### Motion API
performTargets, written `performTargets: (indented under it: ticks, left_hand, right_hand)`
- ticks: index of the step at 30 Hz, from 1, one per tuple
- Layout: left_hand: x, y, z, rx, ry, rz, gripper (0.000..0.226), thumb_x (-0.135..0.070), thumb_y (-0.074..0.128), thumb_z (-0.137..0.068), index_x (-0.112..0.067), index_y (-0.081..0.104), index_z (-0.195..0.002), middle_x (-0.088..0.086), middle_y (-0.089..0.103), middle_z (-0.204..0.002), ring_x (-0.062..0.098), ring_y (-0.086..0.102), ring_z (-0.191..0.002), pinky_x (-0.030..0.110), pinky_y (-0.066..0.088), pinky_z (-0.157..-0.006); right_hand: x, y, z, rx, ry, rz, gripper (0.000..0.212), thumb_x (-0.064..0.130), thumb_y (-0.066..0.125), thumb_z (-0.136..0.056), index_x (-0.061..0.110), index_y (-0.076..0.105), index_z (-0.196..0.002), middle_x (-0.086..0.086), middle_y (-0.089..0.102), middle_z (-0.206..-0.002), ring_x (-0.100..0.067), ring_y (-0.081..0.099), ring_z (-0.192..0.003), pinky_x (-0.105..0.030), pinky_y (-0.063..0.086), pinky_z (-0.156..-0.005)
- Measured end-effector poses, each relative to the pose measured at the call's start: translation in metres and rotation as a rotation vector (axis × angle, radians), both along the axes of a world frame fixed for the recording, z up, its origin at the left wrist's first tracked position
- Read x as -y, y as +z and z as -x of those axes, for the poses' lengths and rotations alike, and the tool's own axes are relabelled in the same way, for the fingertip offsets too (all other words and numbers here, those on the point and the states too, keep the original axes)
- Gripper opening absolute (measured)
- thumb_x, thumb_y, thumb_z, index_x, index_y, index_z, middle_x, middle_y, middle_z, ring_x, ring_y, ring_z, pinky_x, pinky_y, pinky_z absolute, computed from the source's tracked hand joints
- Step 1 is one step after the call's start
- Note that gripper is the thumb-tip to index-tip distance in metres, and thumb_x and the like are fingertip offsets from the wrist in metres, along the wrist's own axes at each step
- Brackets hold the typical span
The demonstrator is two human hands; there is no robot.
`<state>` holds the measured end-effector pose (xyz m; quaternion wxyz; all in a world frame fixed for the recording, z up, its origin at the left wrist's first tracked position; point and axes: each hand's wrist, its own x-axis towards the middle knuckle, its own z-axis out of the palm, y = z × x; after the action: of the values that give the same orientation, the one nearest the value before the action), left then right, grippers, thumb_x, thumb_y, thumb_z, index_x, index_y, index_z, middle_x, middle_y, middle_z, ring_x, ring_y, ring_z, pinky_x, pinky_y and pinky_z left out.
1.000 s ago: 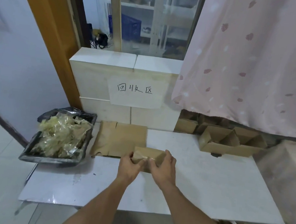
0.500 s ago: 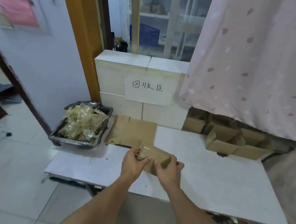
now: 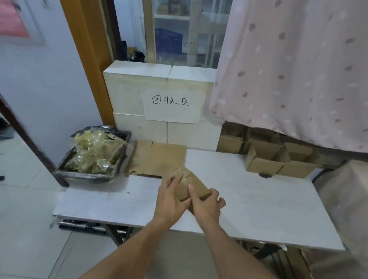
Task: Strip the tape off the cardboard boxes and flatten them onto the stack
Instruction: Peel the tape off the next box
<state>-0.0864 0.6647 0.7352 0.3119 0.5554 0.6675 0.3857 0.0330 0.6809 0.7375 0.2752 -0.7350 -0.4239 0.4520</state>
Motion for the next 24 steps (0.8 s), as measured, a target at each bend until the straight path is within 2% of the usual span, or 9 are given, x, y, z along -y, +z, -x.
performTargets:
  ticks: [4,7,9,12,14,17,19,24]
  left_hand:
    - [-0.013,0.001,0.015,-0.004,-0.102,-0.045,0.082,-0.026,0.075,-0.076,-0.040,0.033,-0.145,-0.023,0.026,-0.136,0.001,0.033,-0.127,0.034,0.044,-0.106]
    - [-0.021,-0.007,0.048,0.043,-0.077,0.022,0.089,-0.031,0.078,-0.077,-0.040,0.025,-0.148,-0.016,0.027,-0.149,0.005,0.026,-0.138,0.036,0.035,-0.115]
    - [-0.023,-0.015,0.070,0.076,-0.057,0.046,0.094,-0.036,0.081,-0.076,-0.038,0.022,-0.150,-0.013,0.028,-0.153,0.007,0.026,-0.142,0.036,0.034,-0.116]
    - [-0.023,-0.023,0.099,0.113,-0.056,0.024,0.094,-0.037,0.082,-0.076,-0.037,0.025,-0.150,-0.015,0.030,-0.151,0.005,0.029,-0.140,0.035,0.037,-0.114]
    - [-0.022,-0.023,0.109,0.139,-0.050,0.031,0.090,-0.033,0.081,-0.076,-0.040,0.027,-0.148,-0.015,0.033,-0.147,0.004,0.034,-0.136,0.034,0.041,-0.110]
    - [-0.018,-0.026,0.123,0.187,-0.034,0.046,0.080,-0.021,0.067,-0.079,-0.037,0.028,-0.147,-0.015,0.037,-0.136,0.004,0.042,-0.126,0.030,0.043,-0.105]
    - [-0.018,-0.029,0.133,0.171,-0.043,0.044,0.076,-0.018,0.060,-0.079,-0.033,0.030,-0.147,-0.015,0.036,-0.133,0.003,0.043,-0.122,0.023,0.040,-0.102]
    - [-0.025,-0.040,0.154,0.119,-0.087,0.100,0.068,-0.012,0.067,-0.084,-0.026,0.036,-0.143,-0.019,0.032,-0.131,-0.001,0.045,-0.119,0.000,0.032,-0.089]
  right_hand:
    - [-0.009,0.007,0.022,0.019,0.045,0.038,0.091,0.083,0.060,-0.062,0.029,0.032,-0.130,0.001,0.029,-0.128,-0.029,0.049,-0.111,-0.045,0.049,-0.094]
    - [-0.019,0.011,0.050,0.183,0.047,0.009,0.076,0.085,0.051,-0.067,0.028,0.041,-0.116,0.004,0.040,-0.112,-0.026,0.045,-0.103,-0.045,0.046,-0.094]
    - [-0.023,0.011,0.069,0.236,0.043,-0.027,0.065,0.080,0.049,-0.074,0.027,0.046,-0.111,0.005,0.046,-0.111,-0.027,0.041,-0.104,-0.045,0.044,-0.095]
    - [-0.024,0.006,0.101,0.275,0.067,-0.062,0.060,0.073,0.051,-0.080,0.030,0.048,-0.122,0.004,0.047,-0.121,-0.027,0.039,-0.110,-0.044,0.043,-0.096]
    - [-0.021,0.002,0.116,0.332,0.085,-0.081,0.068,0.072,0.052,-0.080,0.031,0.045,-0.133,0.004,0.045,-0.132,-0.030,0.036,-0.119,-0.045,0.040,-0.101]
    - [-0.017,-0.003,0.135,0.418,0.157,-0.059,0.092,0.078,0.061,-0.066,0.033,0.035,-0.142,0.007,0.039,-0.139,-0.035,0.030,-0.129,-0.045,0.036,-0.107]
    - [-0.020,-0.006,0.144,0.457,0.184,-0.043,0.100,0.077,0.065,-0.059,0.032,0.031,-0.142,0.006,0.038,-0.138,-0.035,0.031,-0.129,-0.045,0.035,-0.107]
    - [-0.034,-0.019,0.162,0.535,0.264,0.015,0.100,0.069,0.067,-0.055,0.027,0.028,-0.137,0.002,0.041,-0.126,-0.028,0.043,-0.117,-0.044,0.042,-0.095]
